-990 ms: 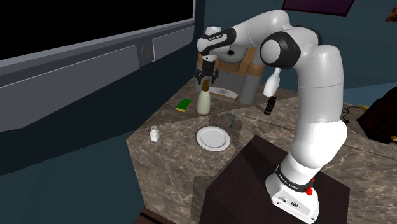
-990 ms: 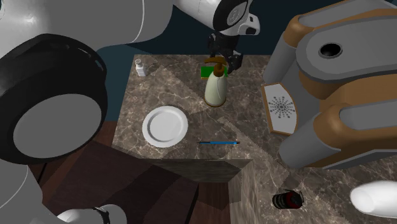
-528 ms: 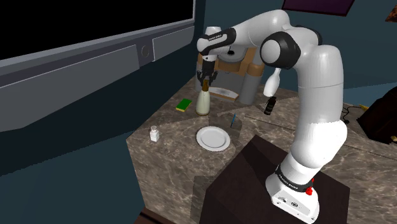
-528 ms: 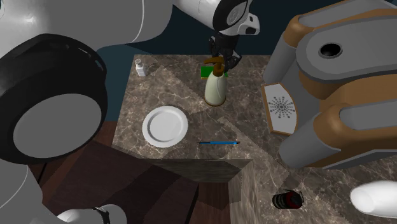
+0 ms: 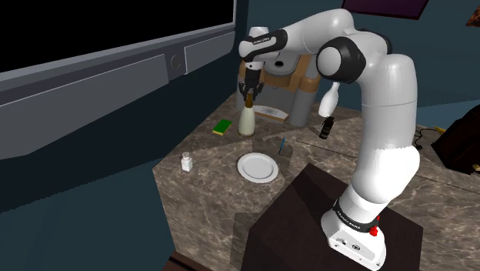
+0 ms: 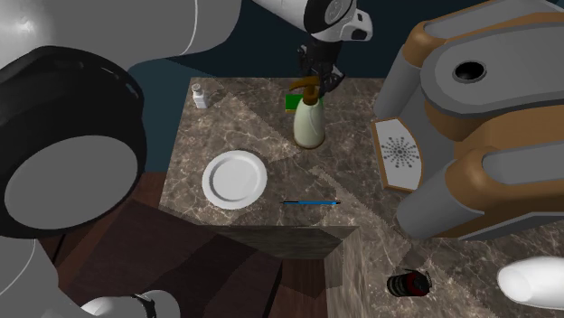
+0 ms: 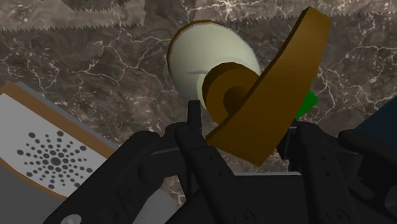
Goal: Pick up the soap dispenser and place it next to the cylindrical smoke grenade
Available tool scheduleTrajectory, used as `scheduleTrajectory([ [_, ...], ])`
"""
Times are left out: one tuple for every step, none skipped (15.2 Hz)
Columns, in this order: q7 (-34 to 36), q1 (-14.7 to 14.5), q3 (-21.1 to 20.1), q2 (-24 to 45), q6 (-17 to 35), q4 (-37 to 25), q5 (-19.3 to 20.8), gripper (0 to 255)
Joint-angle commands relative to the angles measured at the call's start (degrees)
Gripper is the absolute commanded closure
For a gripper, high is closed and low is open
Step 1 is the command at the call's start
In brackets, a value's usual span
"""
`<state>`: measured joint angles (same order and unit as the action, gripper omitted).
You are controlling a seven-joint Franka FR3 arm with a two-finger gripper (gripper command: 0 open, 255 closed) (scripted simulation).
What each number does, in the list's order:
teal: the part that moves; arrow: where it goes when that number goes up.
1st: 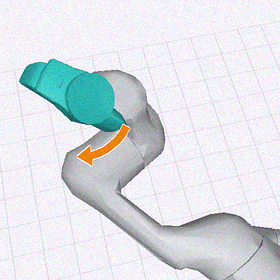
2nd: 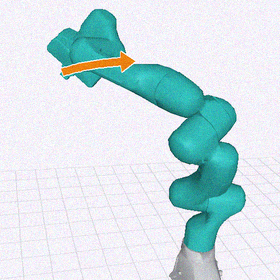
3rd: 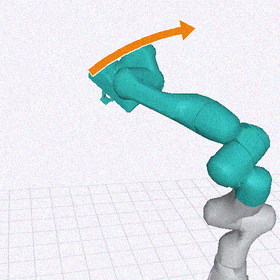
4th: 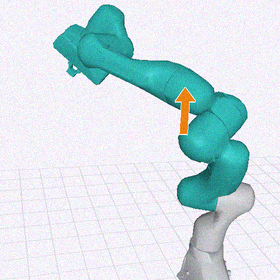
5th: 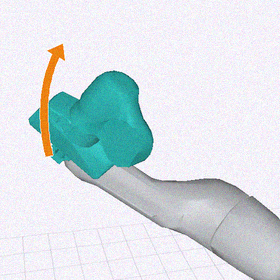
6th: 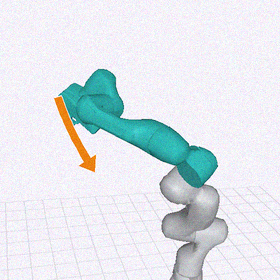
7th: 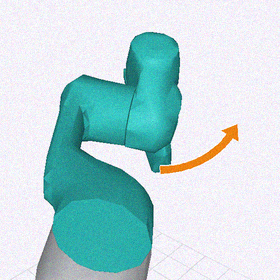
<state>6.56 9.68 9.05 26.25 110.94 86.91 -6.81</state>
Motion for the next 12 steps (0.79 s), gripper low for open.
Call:
scheduleTrajectory([
  [0.14, 0.0, 0.04, -0.31, -1.33, -1.06, 0.09, 255],
  [0.19, 0.01, 0.06, -0.48, -2.01, -1.57, 0.14, 255],
  [0.24, 0.01, 0.08, -0.64, -2.7, -2.1, 0.18, 255],
  [0.29, 0.03, 0.1, -0.79, -3.4, -2.65, 0.22, 255],
  [0.35, 0.04, 0.11, -0.93, -4.1, -3.22, 0.26, 255],
  [0.4, 0.05, 0.13, -1.05, -4.8, -3.81, 0.3, 255],
  [0.44, 0.07, 0.15, -1.16, -5.52, -4.41, 0.33, 255],
  [0.49, 0.09, 0.16, -1.26, -6.23, -5.04, 0.36, 255],
  [0.54, 0.11, 0.18, -1.34, -6.96, -5.68, 0.39, 255],
  [0.59, 0.13, 0.19, -1.41, -7.69, -6.35, 0.42, 255],
  [0.63, 0.15, 0.2, -1.47, -8.43, -7.04, 0.44, 255],
  [0.68, 0.18, 0.21, -1.51, -9.18, -7.75, 0.46, 255],
])
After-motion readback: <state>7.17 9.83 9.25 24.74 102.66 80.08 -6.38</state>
